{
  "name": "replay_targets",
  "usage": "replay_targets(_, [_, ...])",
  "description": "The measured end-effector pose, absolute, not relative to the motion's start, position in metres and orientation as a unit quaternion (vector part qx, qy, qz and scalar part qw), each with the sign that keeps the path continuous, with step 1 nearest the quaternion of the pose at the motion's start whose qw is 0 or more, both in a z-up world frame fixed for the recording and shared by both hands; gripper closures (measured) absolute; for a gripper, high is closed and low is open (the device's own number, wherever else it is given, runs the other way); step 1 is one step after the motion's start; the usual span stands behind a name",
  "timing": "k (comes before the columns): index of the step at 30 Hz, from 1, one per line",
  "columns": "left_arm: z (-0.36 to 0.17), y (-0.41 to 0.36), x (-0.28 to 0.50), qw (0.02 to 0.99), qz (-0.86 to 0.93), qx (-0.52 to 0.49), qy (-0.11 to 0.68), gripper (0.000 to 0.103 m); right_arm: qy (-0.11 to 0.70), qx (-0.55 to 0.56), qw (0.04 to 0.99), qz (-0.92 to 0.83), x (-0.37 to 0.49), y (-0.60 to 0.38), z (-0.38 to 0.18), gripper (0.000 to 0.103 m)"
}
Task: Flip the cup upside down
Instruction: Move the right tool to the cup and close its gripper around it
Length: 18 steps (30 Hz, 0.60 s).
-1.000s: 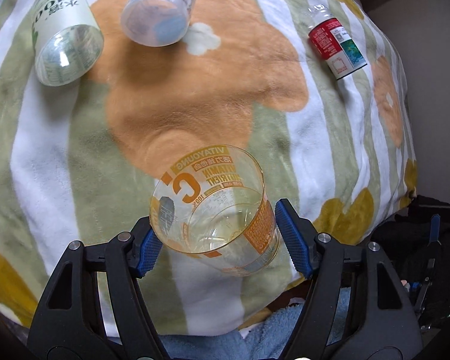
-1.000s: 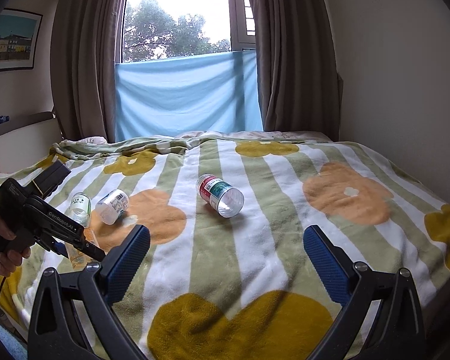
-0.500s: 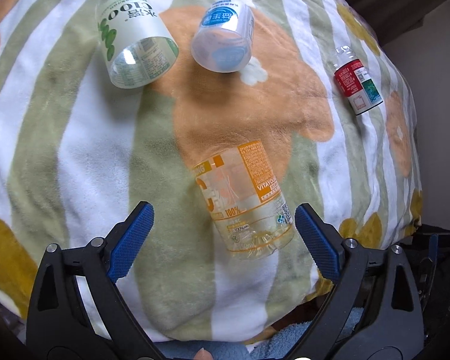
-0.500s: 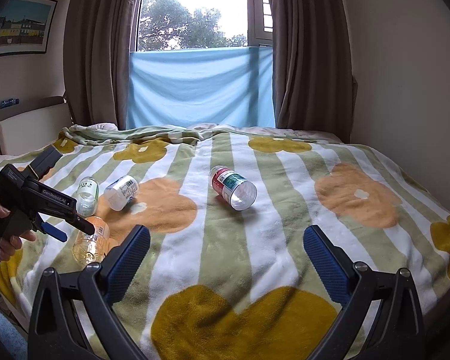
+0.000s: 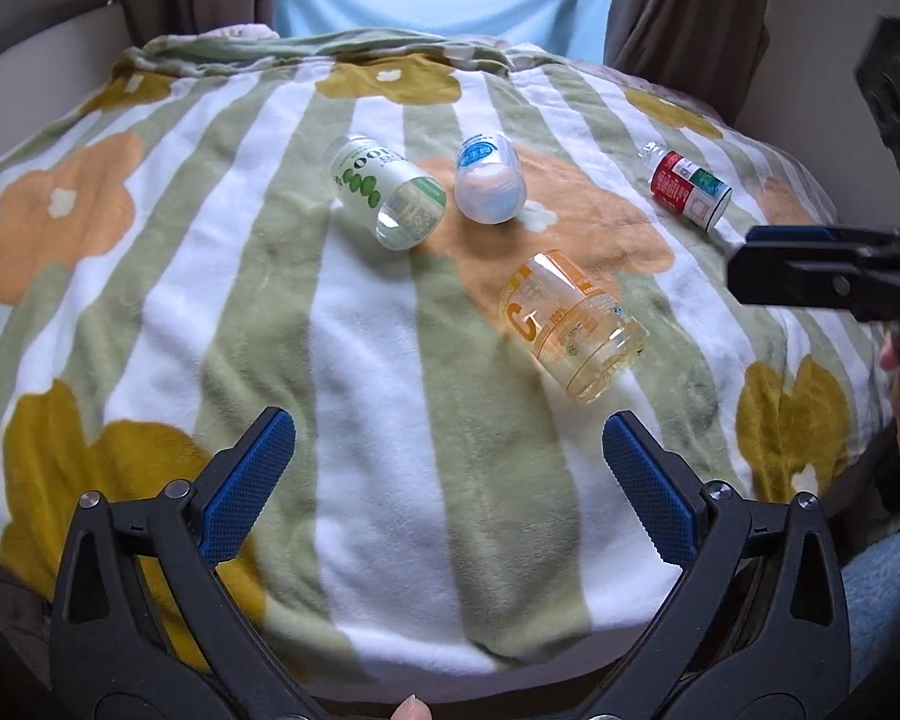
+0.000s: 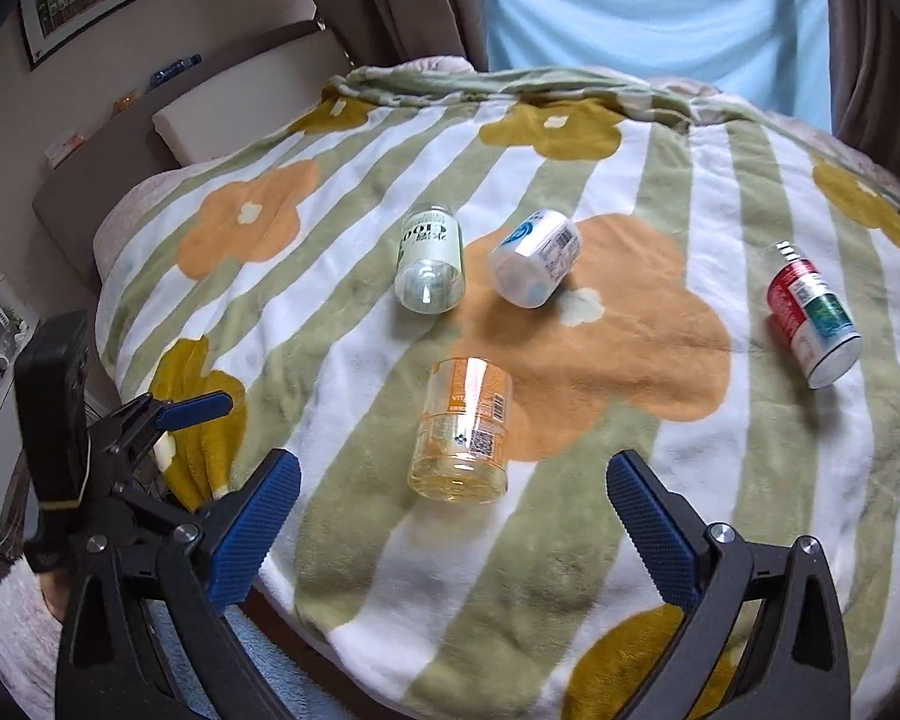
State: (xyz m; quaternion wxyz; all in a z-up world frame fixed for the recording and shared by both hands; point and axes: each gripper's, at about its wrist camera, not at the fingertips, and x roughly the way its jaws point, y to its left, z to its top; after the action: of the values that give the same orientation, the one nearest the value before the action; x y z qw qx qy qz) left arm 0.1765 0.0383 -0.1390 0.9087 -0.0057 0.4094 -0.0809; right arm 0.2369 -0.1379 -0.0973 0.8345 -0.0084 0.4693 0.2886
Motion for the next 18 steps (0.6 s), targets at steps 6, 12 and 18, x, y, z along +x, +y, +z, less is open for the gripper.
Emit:
replay_targets(6, [-0.149,0.038,0.163,0.923,-0.092,0.010,0.374,0.001,0.546,-0.054,0.795,0.258,0.282,-0.103,-0.126,0.001])
replay_targets(12, [-0.156,0.048,0.172,0.923,-0.105,-0.030,0.370,0.001,0.598,-0.065,0.761,0.241,0.306,-0.092,-0.155,0.002])
replay_targets(18, [-0.169,0.050,0.181,0.913,-0.107,-0.040,0.392,0.001,0.635,-0.079,0.729,0.241,0.318,-0.079,-0.180,0.024])
